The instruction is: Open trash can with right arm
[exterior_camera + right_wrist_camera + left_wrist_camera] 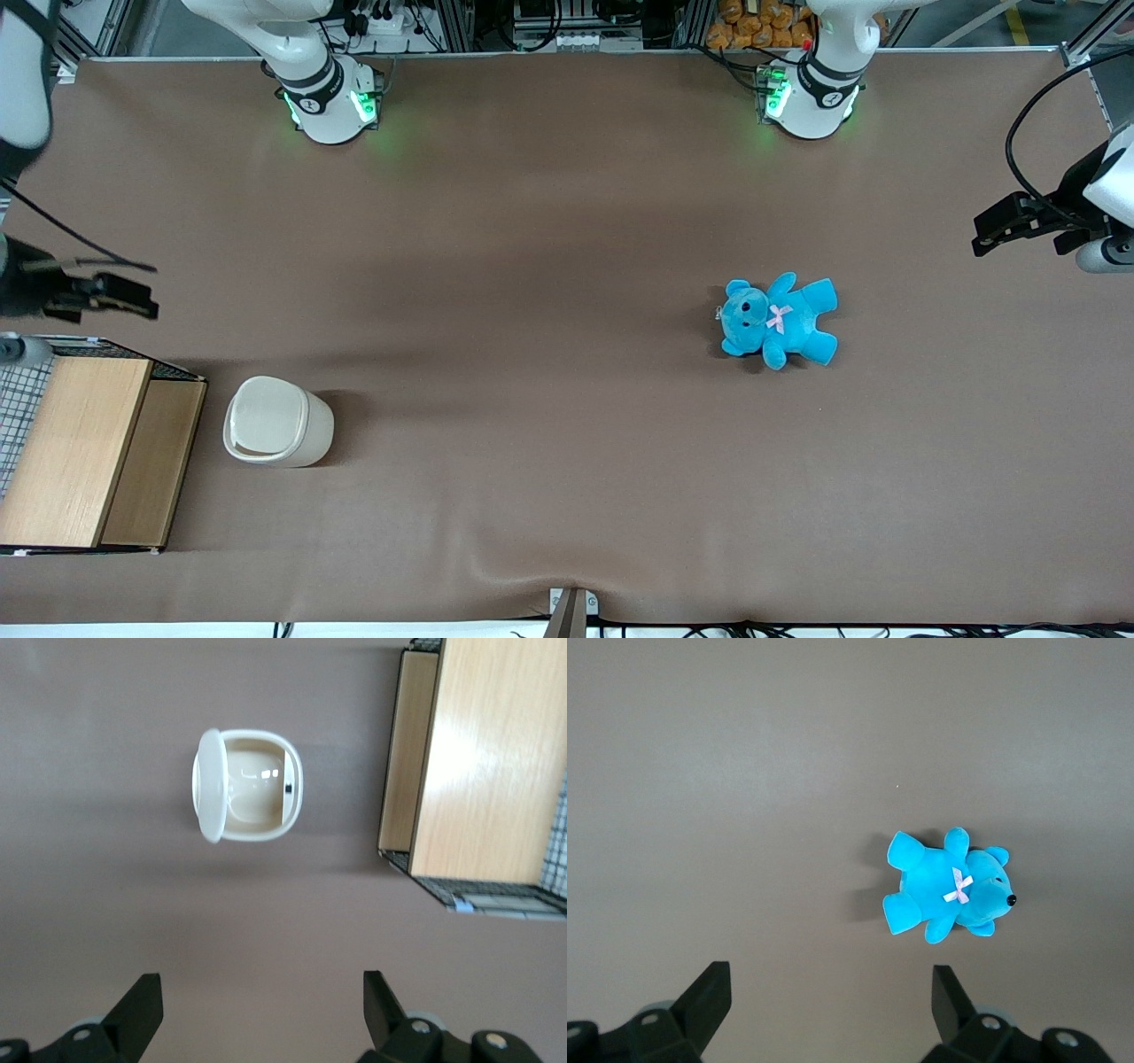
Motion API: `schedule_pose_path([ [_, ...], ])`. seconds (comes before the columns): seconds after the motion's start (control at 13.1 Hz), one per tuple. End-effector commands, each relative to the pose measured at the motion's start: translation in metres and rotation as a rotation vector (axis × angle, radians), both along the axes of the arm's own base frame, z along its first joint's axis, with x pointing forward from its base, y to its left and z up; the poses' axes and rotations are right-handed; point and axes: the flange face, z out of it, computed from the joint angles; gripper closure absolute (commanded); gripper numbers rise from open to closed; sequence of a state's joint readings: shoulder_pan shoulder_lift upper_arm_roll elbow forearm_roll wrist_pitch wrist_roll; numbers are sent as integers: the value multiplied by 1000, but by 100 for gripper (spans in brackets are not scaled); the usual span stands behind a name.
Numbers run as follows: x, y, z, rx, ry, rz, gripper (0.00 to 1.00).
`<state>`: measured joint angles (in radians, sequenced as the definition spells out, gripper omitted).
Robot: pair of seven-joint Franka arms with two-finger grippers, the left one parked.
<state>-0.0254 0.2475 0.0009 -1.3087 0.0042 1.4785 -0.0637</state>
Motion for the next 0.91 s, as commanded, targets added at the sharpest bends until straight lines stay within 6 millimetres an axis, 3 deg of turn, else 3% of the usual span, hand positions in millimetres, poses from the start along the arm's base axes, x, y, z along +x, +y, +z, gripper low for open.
schedule_pose_path([
  [0.0, -50, -2, 13, 11, -4, 5, 0],
  [0.3, -82, -5, 15, 9, -23, -3, 0],
  [0.84, -79, 0, 30, -12, -53, 11, 0],
])
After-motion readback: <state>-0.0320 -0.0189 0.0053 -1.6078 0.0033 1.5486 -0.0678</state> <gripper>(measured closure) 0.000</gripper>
